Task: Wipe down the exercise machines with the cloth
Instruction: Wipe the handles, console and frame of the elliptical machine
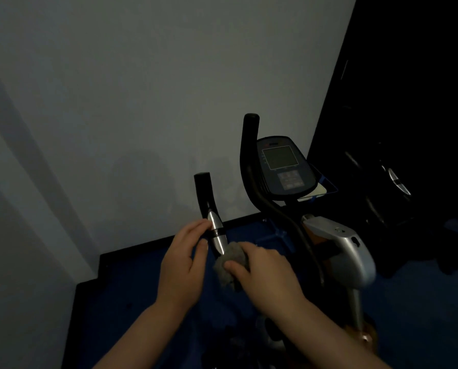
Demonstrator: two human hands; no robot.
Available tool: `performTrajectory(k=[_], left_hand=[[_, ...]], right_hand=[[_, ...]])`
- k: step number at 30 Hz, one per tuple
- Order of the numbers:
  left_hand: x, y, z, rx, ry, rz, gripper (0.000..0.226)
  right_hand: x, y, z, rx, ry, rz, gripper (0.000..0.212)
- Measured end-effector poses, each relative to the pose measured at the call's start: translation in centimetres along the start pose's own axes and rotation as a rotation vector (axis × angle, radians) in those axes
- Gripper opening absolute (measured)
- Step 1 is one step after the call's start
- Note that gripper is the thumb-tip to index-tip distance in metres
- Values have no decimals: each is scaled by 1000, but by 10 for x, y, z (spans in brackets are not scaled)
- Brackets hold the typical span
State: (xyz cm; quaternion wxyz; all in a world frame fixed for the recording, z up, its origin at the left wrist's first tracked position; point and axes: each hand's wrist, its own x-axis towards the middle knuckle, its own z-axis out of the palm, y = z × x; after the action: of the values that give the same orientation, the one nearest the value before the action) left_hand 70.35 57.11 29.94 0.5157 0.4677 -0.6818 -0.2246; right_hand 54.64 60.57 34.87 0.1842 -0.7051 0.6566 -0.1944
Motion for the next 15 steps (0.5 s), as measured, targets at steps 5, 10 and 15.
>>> performTrajectory(k=[5, 10, 15], left_hand=[[13, 2, -2, -28, 1, 6, 38], [39, 6, -12, -13, -28, 24, 37], [69, 8, -21, 38, -74, 98, 41]], right_hand=[[27, -16, 5, 183, 125, 34, 27], [28, -17, 9, 225, 144, 0, 25], [86, -44, 6, 373, 319, -23, 29]])
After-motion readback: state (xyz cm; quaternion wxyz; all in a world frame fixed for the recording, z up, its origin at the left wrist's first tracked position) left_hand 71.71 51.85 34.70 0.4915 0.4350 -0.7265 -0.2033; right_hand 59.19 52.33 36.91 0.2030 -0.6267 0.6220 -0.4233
